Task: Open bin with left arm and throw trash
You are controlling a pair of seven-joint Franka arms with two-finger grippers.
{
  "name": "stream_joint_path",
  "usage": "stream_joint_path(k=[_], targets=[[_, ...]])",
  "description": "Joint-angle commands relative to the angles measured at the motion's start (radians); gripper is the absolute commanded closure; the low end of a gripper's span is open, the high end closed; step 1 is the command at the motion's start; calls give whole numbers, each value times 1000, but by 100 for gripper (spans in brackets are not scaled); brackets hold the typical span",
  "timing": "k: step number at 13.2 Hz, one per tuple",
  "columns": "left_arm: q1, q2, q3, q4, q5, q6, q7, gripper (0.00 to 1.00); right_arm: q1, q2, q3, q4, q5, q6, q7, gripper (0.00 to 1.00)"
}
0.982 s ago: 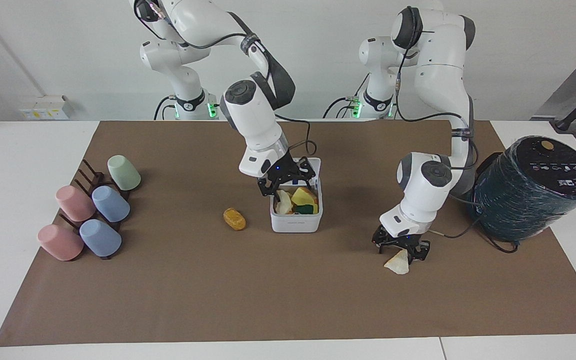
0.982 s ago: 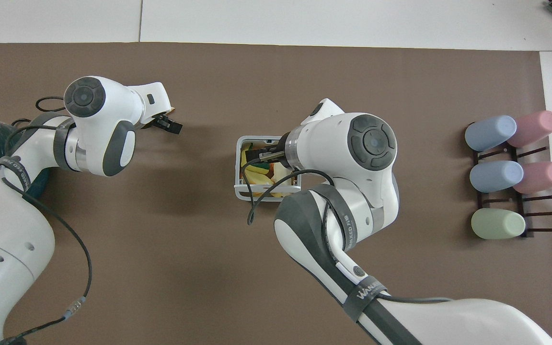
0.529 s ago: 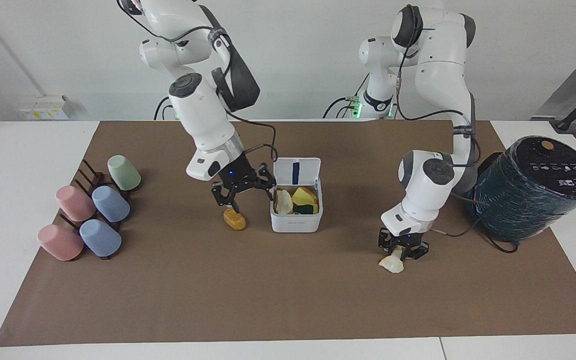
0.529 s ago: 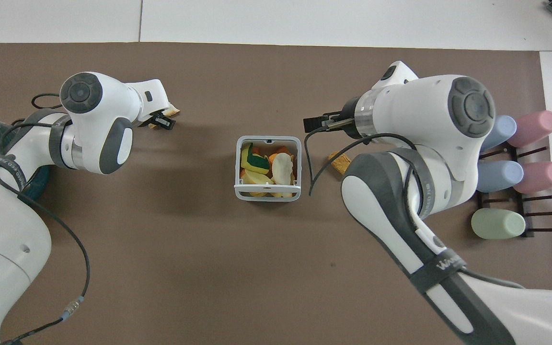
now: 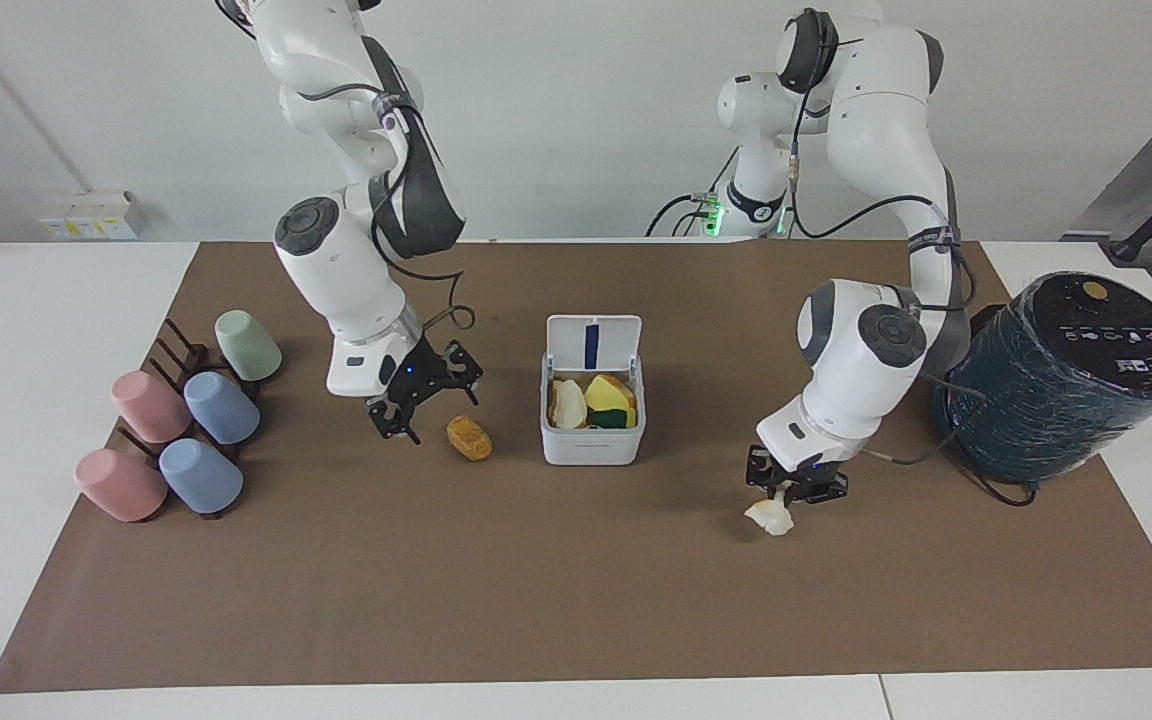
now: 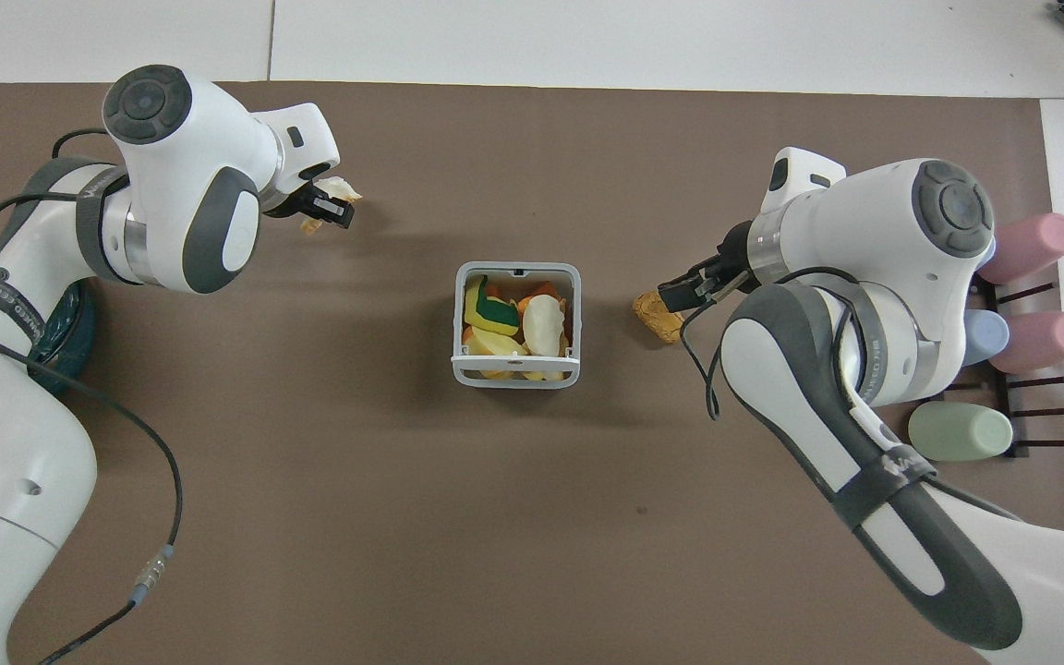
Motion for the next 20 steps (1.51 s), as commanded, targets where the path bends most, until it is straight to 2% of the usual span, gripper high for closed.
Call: stream_joint_path(k=[1, 3, 6, 9, 12, 13, 14, 16, 17, 18, 19, 20], targets=[[-53, 14, 2, 114, -29, -165, -97, 100, 3, -28, 13, -133, -1, 121, -68, 0], [-84, -16, 1, 136, -80, -280, -174, 100, 21, -24, 15, -196, -1, 219, -69, 0], [-154, -102, -7, 136, -106, -359, -306, 100, 35, -1, 15, -209, -1, 275, -77, 0], [-257, -107, -7, 135, -112, -347, -469, 100, 46, 40, 13, -223, -1, 345, -132, 0], [-297, -129, -8, 118, -117, -309, -500, 100, 51, 71, 13, -221, -1, 382, -153, 0], [-305, -141, -8, 94, -117, -309, -501, 100, 51, 71, 13, -220, -1, 381, -160, 10], [-311, -149, -8, 78, -117, -312, -501, 100, 51, 71, 13, -218, -1, 376, -157, 32], [-317, -159, -8, 60, -117, -312, -501, 100, 51, 73, 13, -212, -1, 372, -151, 67], [-319, -159, -8, 60, -117, -316, -501, 64, 51, 71, 13, -208, -1, 367, -144, 96], [-325, -161, -8, 60, -117, -324, -503, 25, 51, 68, 13, -204, -1, 361, -117, 100], [-334, -161, -7, 60, -117, -325, -504, 20, 51, 65, 13, -188, 1, 335, -74, 100], [-334, -161, -7, 60, -115, -324, -518, 11, 51, 61, 13, -168, 1, 300, -54, 100]])
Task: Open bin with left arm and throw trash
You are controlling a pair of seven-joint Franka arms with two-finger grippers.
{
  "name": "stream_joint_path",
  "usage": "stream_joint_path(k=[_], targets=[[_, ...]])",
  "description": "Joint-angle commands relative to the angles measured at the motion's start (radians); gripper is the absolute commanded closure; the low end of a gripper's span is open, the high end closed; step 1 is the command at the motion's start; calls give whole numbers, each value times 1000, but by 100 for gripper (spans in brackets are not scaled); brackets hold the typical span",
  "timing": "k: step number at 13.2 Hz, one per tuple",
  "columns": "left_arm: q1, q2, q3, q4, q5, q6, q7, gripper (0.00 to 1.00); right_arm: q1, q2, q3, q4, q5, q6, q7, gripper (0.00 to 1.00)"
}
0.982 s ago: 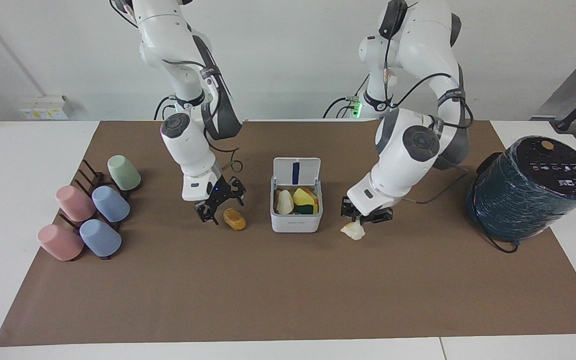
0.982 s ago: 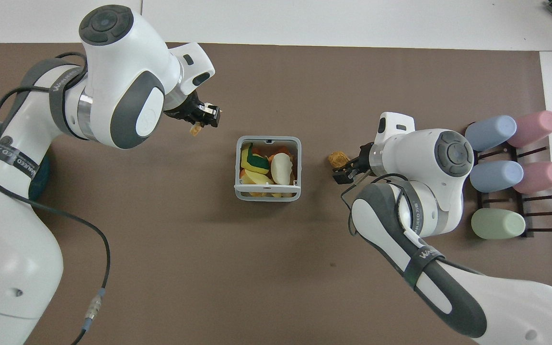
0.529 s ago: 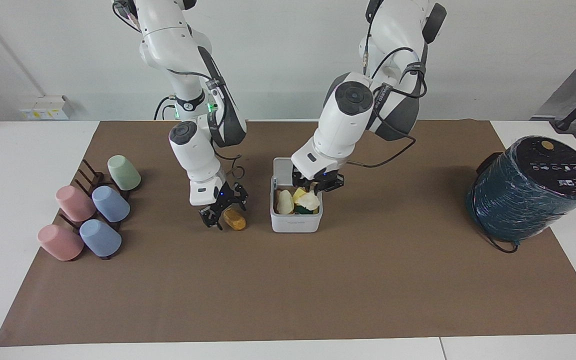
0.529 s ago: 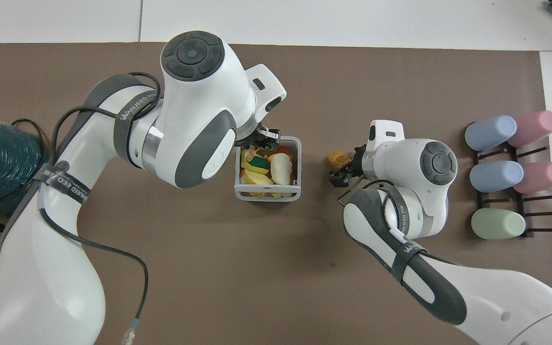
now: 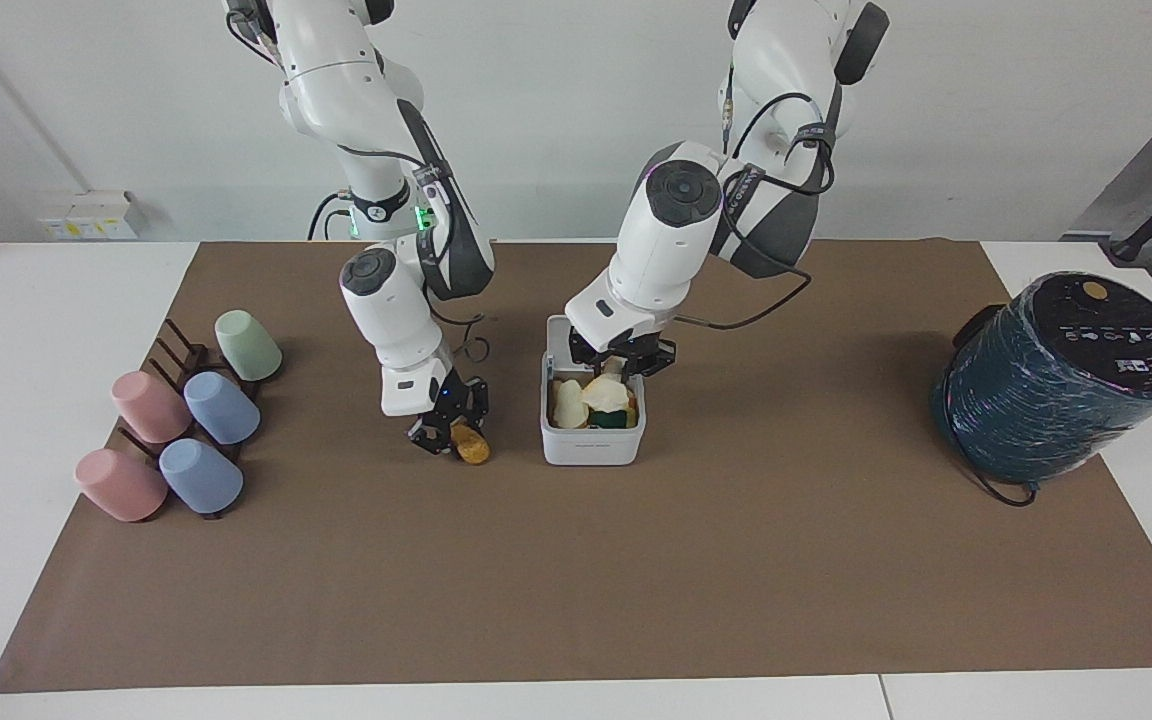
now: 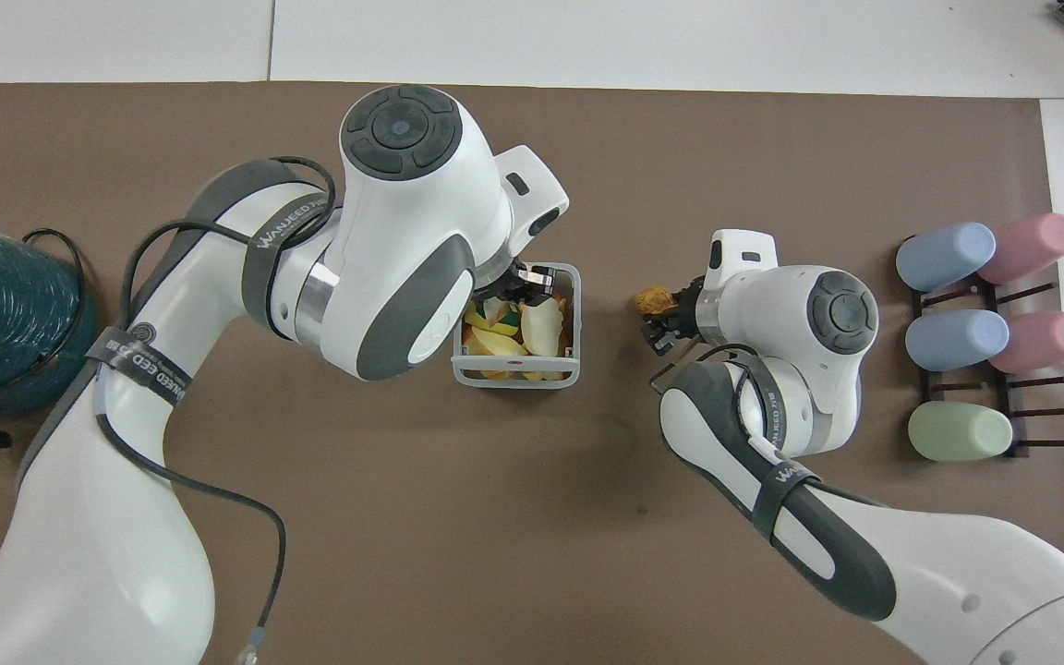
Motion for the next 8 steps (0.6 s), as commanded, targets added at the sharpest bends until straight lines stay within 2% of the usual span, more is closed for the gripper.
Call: stream_joint_path(k=[1, 5, 8], targets=[[-20, -38, 18, -41, -15, 5, -24, 11, -5, -26, 2, 45, 0, -83, 70, 100], [-11, -36, 21, -27, -18, -3, -25, 11, -56, -75, 1, 108, 2, -192, 96, 100], [28, -36, 37, 39, -17, -95, -21, 12, -68, -89, 1, 209, 5, -319, 203, 100]])
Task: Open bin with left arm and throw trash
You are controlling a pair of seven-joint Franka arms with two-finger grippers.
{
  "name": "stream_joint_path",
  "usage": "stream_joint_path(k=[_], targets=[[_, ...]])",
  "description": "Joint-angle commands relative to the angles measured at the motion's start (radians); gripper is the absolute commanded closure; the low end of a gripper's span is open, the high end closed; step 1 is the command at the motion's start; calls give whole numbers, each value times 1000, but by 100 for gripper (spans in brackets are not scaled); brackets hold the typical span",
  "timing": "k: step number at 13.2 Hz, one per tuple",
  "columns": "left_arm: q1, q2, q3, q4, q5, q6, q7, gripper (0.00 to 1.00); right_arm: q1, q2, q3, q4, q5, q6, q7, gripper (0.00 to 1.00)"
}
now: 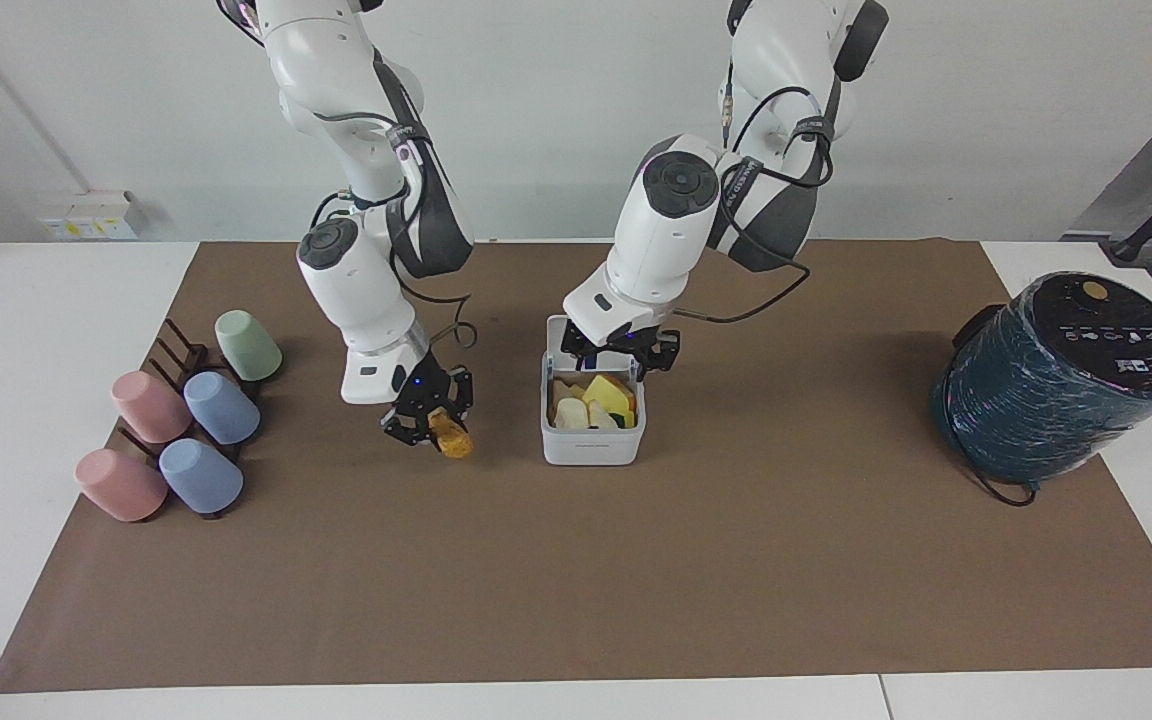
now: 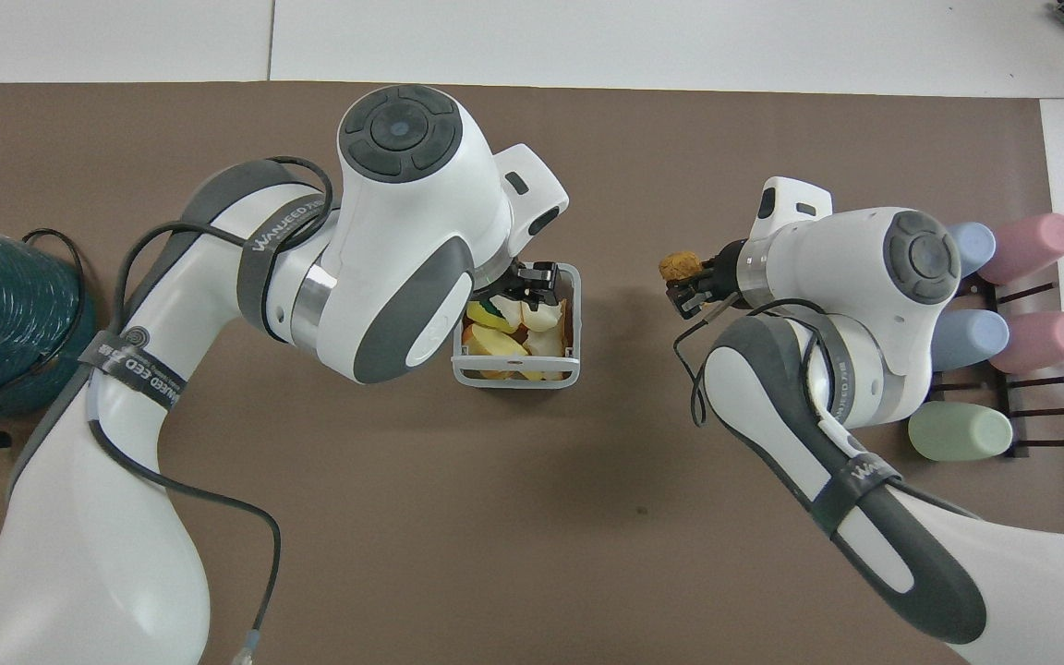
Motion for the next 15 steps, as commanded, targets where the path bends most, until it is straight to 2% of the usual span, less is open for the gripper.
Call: stream_joint_path(k=[1, 5, 7, 10, 12, 15], targets=[[65, -27, 9, 43, -16, -100, -1, 12, -7, -5, 10, 99, 3, -101, 130, 100], [173, -28, 10, 146, 22, -279, 10, 15, 40, 3, 27, 200, 15, -164, 270, 100], [220, -60, 12, 143, 85, -328, 78, 16, 97, 3, 27, 206, 14, -138, 376, 100], [332, -126, 15, 139, 111, -390, 233, 16, 167, 6, 27, 208, 15, -109, 491, 100], [369, -201, 9, 81, 110, -384, 296, 16, 195, 9, 27, 202, 15, -109, 543, 100], [412, -333, 7, -101, 108, -366, 327, 15, 236, 33, 27, 191, 15, -89, 568, 100]])
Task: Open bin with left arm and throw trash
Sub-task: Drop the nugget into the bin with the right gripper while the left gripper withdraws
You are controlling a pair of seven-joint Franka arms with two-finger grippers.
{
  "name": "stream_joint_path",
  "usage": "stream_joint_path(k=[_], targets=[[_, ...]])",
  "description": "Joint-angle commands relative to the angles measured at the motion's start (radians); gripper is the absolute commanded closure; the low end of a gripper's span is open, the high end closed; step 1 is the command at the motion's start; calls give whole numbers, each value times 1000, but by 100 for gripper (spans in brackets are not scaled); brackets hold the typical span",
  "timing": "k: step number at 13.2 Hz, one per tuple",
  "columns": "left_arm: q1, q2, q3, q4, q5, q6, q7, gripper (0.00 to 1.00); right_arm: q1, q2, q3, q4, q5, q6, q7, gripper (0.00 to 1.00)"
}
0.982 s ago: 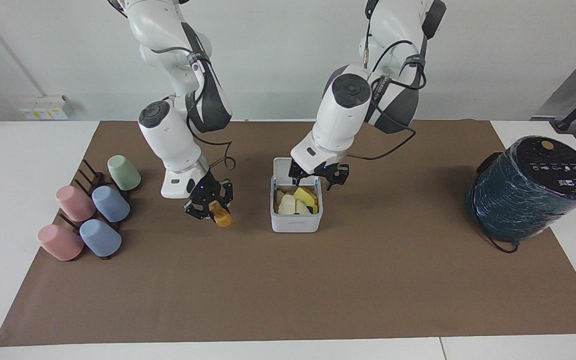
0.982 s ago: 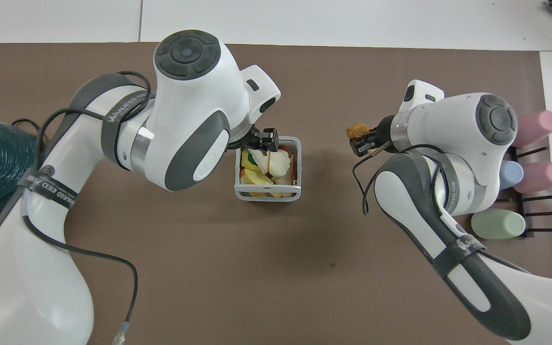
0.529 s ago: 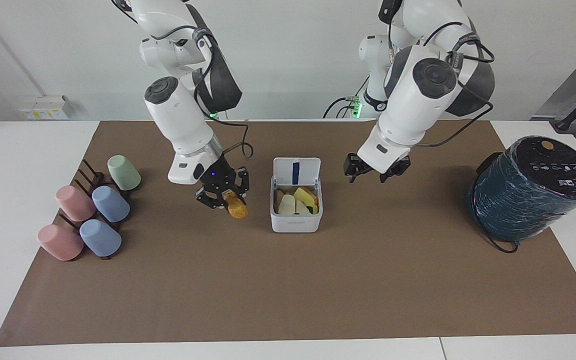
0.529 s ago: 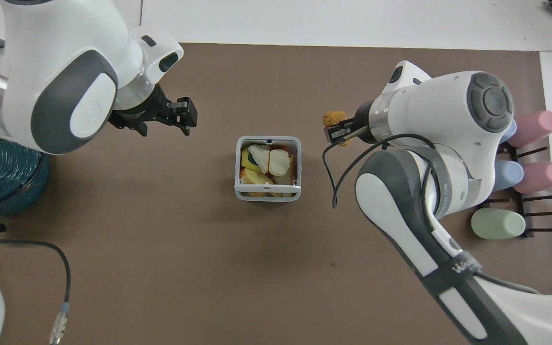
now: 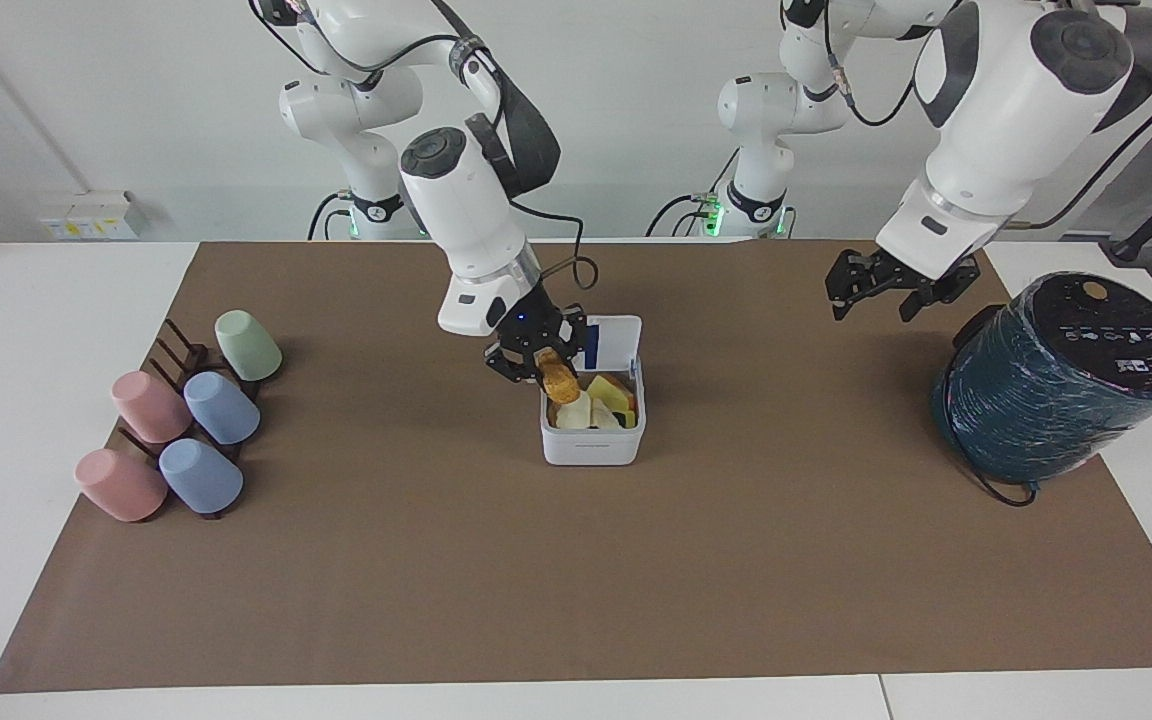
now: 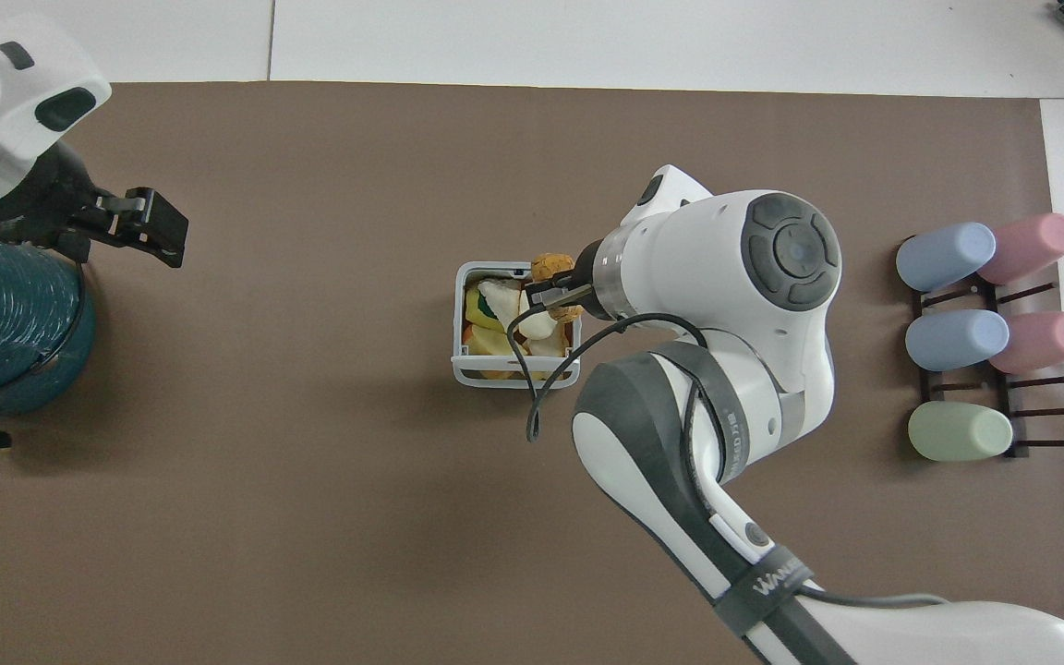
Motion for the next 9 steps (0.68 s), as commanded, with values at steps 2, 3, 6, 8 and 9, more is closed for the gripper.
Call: stream_joint_path(k=[2, 3, 6, 8, 9], targets=[[32, -165, -8, -251, 12, 59, 58, 13, 11, 16, 3, -16, 14, 21, 21, 91], [32, -177, -8, -273, 11, 73, 57, 12, 20, 19, 4, -24, 14, 23, 21, 86], [32, -180, -8, -277, 9, 99, 54, 0, 38, 17, 3, -44, 14, 24, 22, 78], [31, -179, -8, -274, 6, 108, 55, 0, 43, 19, 3, -44, 14, 30, 31, 74], [31, -179, -10, -274, 6, 108, 58, 0, 44, 20, 3, -44, 14, 30, 36, 59]])
